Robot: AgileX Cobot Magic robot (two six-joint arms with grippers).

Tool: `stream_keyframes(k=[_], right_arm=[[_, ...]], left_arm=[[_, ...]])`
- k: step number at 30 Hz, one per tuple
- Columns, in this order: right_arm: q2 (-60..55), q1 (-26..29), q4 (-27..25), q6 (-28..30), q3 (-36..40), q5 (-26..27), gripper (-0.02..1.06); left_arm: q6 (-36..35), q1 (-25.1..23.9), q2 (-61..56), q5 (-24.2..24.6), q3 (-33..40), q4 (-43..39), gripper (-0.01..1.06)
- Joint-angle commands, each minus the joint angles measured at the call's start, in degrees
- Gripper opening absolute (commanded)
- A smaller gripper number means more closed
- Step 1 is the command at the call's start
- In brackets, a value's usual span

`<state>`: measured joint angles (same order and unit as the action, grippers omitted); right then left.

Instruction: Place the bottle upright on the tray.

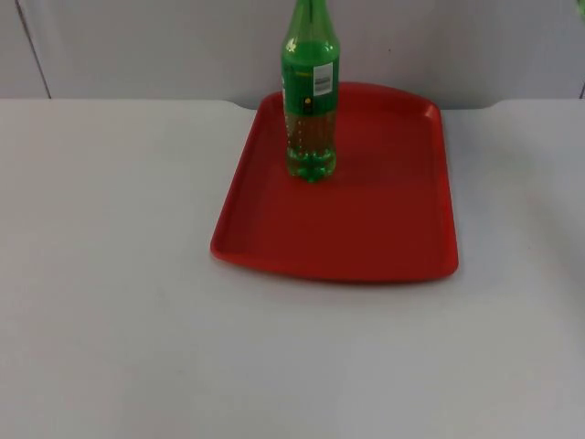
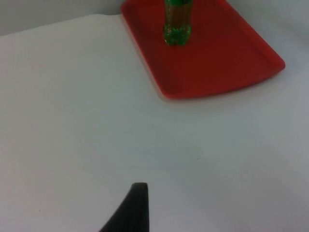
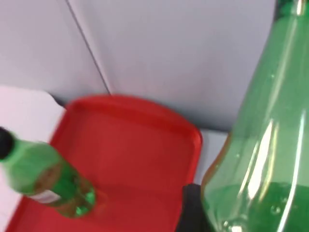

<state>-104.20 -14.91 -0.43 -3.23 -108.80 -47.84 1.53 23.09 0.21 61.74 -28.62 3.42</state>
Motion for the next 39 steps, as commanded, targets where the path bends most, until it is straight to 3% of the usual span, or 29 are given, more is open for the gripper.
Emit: stream_keyframes(k=[1, 4, 8, 9, 15, 16, 18, 20, 21, 23, 25, 27, 30, 31, 36, 39], right_arm=[[4.8, -1.1, 0.0, 1.4, 3.8, 4.6, 0.00], [9.2, -2.4, 0.4, 2.0, 8.6, 9.4, 0.00], [17.0, -4.9, 0.4, 4.3, 21.0, 22.1, 0.00], [17.0, -4.9, 0.4, 4.3, 21.0, 22.1, 0.00], [27.5, -6.5, -0.2, 4.3, 44.8, 48.4, 0.00], [27.5, -6.5, -0.2, 4.3, 44.8, 48.4, 0.00], [29.8, -6.5, 0.4, 4.3, 52.6, 58.9, 0.00], [31.3, -6.5, 4.2, 4.2, 59.6, 69.0, 0.00], [31.3, -6.5, 4.2, 4.2, 59.6, 69.0, 0.00], [31.4, -6.5, 10.5, 3.2, 66.2, 81.0, 0.00], [30.6, -6.5, 15.5, 2.2, 70.2, 88.6, 0.00], [30.2, -6.5, 18.0, 1.0, 71.5, 90.6, 0.00], [28.4, -6.5, 21.9, -7.0, 72.7, 91.3, 0.00], [28.4, -6.5, 21.9, -7.0, 72.7, 91.3, 0.00], [24.6, -6.5, 26.0, -8.4, 72.7, 102.5, 0.00], [22.8, -6.5, 26.0, -9.5, 72.7, 105.5, 0.00]], left_arm=[[-0.1, 0.2, -0.2, -0.2, 0.3, -0.1, 1.05], [-0.1, 0.2, -0.2, -0.2, 0.3, -0.1, 1.05], [-0.1, 0.2, -0.2, -0.2, 0.3, -0.1, 1.05], [-0.1, 0.2, -0.2, -0.2, 0.3, -0.1, 1.05], [-0.1, 0.2, -0.2, -0.2, 0.3, -0.1, 1.05], [-0.1, 0.2, -0.2, -0.2, 0.3, -0.1, 1.05], [-0.1, 0.2, -0.2, -0.2, 0.3, -0.1, 1.05], [0.0, 0.2, -0.2, -0.2, 0.3, -0.1, 1.05], [0.0, 0.2, -0.2, -0.2, 0.3, -0.1, 1.05], [0.1, 0.2, -0.2, -0.2, 0.3, -0.1, 1.05], [0.1, 0.2, -0.2, -0.2, 0.3, -0.1, 1.05], [0.1, 0.2, -0.2, -0.2, 0.3, -0.1, 1.05], [0.1, 0.2, -0.2, -0.2, 0.3, -0.1, 1.05], [0.1, 0.2, -0.2, -0.2, 0.3, -0.1, 1.05], [0.1, 0.2, -0.2, -0.2, 0.3, -0.1, 1.05], [0.1, 0.2, -0.2, -0.2, 0.3, -0.1, 1.05]])
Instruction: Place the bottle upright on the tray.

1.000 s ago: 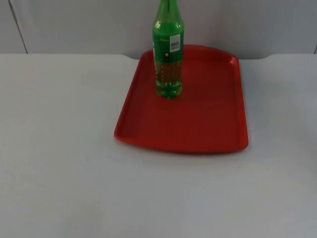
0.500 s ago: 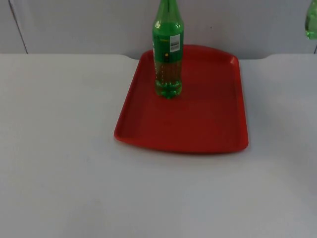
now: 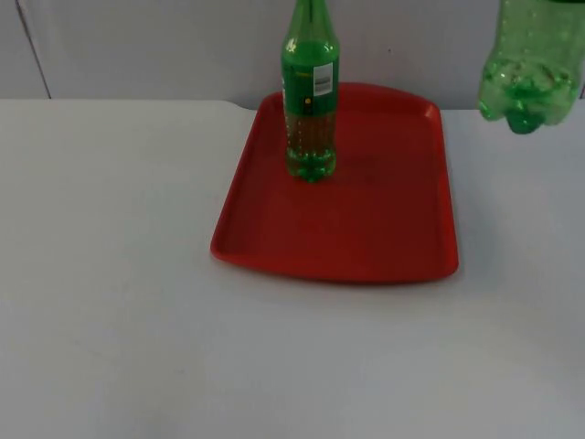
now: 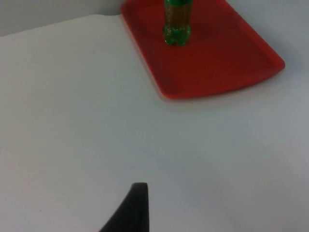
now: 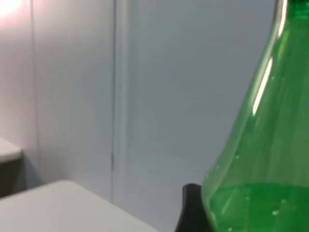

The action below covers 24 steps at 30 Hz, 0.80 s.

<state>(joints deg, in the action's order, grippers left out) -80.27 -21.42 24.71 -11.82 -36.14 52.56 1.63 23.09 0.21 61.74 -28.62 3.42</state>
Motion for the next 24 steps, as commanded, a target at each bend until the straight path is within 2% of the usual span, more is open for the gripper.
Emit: stream_keyframes(k=[1, 2, 7, 12, 14, 15, 19, 24], right_arm=[[-2.3, 0.0, 0.9, -0.9, 0.0, 6.5, 0.00], [-2.3, 0.0, 0.9, -0.9, 0.0, 6.5, 0.00], [-12.1, 0.0, 2.3, -3.4, -1.5, 13.4, 0.00], [-18.7, 0.0, 6.4, -2.4, -4.5, 13.2, 0.00], [-22.5, 0.0, 7.9, -3.8, -6.4, 15.3, 0.00], [-24.7, 0.0, 8.5, -2.7, -7.1, 17.4, 0.00], [-30.1, 0.0, 7.6, 2.7, -9.3, 17.4, 0.00], [-33.9, 0.0, 7.8, 5.9, -11.9, 17.4, 0.00]], left_arm=[[0.0, 0.2, -0.2, -0.2, 0.3, -0.1, 1.05], [0.0, 0.2, -0.2, -0.2, 0.3, -0.1, 1.05], [0.0, 0.2, -0.2, -0.2, 0.3, -0.1, 1.05], [0.0, 0.2, -0.2, -0.2, 0.3, -0.1, 1.05], [0.0, 0.2, -0.2, -0.2, 0.3, -0.1, 1.05], [0.0, 0.2, -0.2, -0.2, 0.3, -0.1, 1.05], [0.0, 0.2, -0.2, -0.2, 0.3, 0.0, 1.05], [0.0, 0.2, -0.2, -0.2, 0.3, 0.0, 1.05]])
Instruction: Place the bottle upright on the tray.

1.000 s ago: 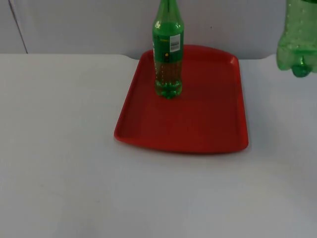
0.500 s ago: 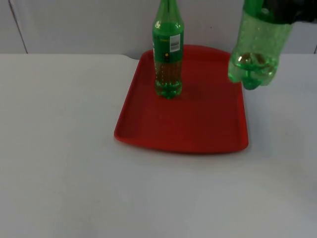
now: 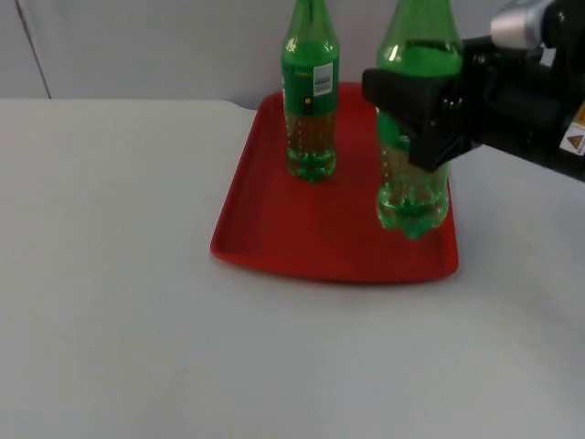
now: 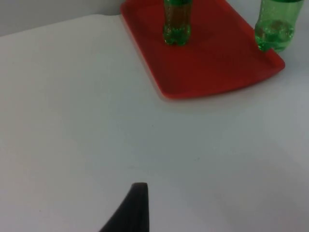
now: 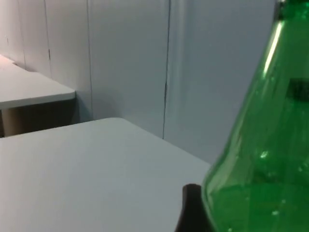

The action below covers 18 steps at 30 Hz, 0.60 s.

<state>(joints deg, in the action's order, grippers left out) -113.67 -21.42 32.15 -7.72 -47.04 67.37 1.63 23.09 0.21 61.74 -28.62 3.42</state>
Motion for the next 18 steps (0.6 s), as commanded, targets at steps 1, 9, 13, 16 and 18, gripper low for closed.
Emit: stream_keyframes(k=[1, 9, 13, 16, 18], right_arm=[[-1.3, 0.0, 0.3, 1.9, -1.8, 2.6, 0.00], [-7.1, 0.0, 0.3, 0.0, -9.0, 2.6, 0.00], [-12.2, 0.0, 0.7, -3.1, -14.8, 2.6, 0.00], [-14.5, 0.0, 0.8, -3.4, -17.6, 2.6, 0.00], [-16.6, 0.0, 0.8, -4.1, -19.6, 2.6, 0.00]], left_arm=[[0.0, 0.2, -0.2, -0.2, 0.3, 0.0, 1.05], [0.0, 0.2, -0.2, -0.2, 0.3, 0.0, 1.05], [0.0, 0.2, -0.2, -0.2, 0.3, 0.0, 1.05], [0.0, 0.2, -0.2, -0.2, 0.3, 0.0, 1.05], [0.0, 0.2, -0.2, -0.2, 0.3, 0.0, 1.05]])
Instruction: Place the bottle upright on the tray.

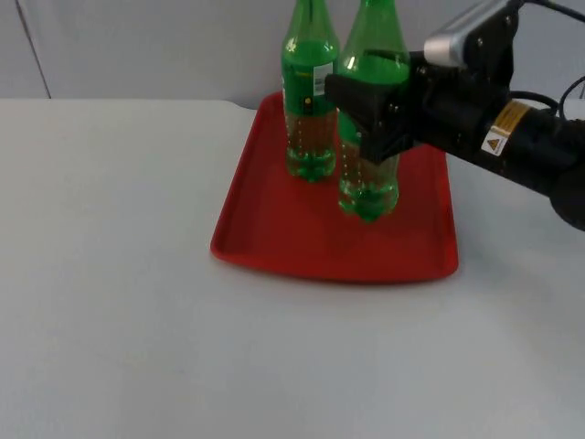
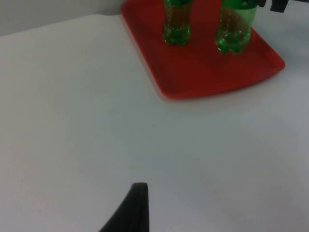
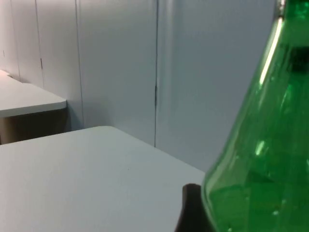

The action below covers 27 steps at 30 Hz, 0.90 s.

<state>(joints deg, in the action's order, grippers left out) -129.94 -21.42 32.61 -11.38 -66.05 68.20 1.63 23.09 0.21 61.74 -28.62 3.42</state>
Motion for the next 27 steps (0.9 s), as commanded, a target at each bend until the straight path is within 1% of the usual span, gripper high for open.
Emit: stream_keyframes(k=[1, 6, 8, 12, 27], right_arm=[[-1.0, 0.0, 0.3, -0.8, -1.4, 1.8, 0.00], [-3.1, 0.0, 0.3, -0.8, -3.0, 1.8, 0.00], [-4.4, 0.0, -0.5, -0.8, -3.0, 1.8, 0.00], [-5.8, 0.0, -0.4, -0.8, -3.0, 1.8, 0.00], [-5.9, 0.0, 0.0, -1.3, -3.0, 1.8, 0.00]], left_arm=[[0.0, 0.2, -0.2, -0.2, 0.3, 0.0, 1.05], [0.0, 0.2, -0.2, -0.2, 0.3, 0.0, 1.05], [0.0, 0.2, -0.2, -0.2, 0.3, 0.0, 1.05], [0.0, 0.2, -0.2, -0.2, 0.3, -0.1, 1.05], [0.1, 0.2, -0.2, -0.2, 0.3, -0.1, 1.05]])
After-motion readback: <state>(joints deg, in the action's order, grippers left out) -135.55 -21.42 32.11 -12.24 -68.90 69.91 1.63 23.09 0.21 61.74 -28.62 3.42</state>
